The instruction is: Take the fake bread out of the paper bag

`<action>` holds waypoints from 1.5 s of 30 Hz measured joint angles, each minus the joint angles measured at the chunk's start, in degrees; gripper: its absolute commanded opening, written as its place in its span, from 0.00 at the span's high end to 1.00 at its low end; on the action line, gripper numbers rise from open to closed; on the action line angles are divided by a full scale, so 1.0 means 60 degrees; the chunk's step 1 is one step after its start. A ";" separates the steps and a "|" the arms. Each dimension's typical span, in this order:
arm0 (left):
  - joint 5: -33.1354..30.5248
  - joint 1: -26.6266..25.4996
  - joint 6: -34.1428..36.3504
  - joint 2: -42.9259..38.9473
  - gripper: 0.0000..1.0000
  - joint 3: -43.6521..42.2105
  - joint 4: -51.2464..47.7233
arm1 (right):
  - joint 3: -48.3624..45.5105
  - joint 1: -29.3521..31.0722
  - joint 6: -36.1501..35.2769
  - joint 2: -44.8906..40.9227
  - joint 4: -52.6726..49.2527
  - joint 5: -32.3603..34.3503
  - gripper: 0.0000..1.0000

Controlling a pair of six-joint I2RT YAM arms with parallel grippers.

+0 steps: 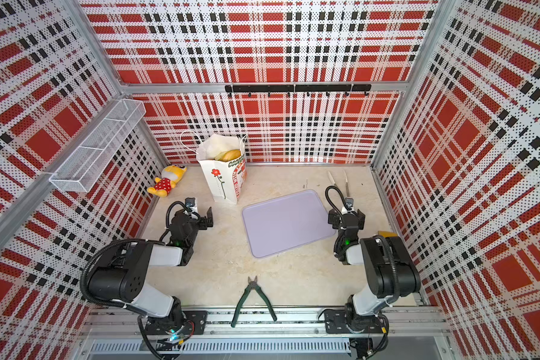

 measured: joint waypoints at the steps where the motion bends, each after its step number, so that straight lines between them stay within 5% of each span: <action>1: 0.0015 0.0004 0.0000 0.0000 0.01 0.0000 0.0000 | 0.0000 0.0000 -0.0007 0.0000 0.0000 -0.0036 0.00; 27: 0.0040 -0.0040 -0.0091 -0.0331 0.01 0.0004 -0.0466 | -0.0149 -0.0117 0.0044 -0.0259 -0.0098 -0.0616 0.00; 32: -0.0652 -0.0820 -0.0659 -0.4105 0.01 0.0382 -0.3778 | 0.0339 -0.0069 0.0404 -0.3049 -0.2860 -0.0510 0.00; 35: -0.1027 -0.0856 -0.1337 -0.6645 0.01 0.0896 -0.5337 | 0.2160 -0.0852 0.1308 -0.3829 -0.5016 -0.0914 0.00; 40: -0.1428 -0.0903 -0.1829 -0.9908 0.00 0.0991 -0.7741 | 0.5639 -0.1818 0.2189 -0.2517 -0.7552 -0.1851 0.00; 45: -0.1727 -0.0922 -0.1953 -1.0885 0.01 0.1661 -1.0459 | 0.8590 -0.1883 0.2269 0.0266 -0.9752 -0.3053 0.00</action>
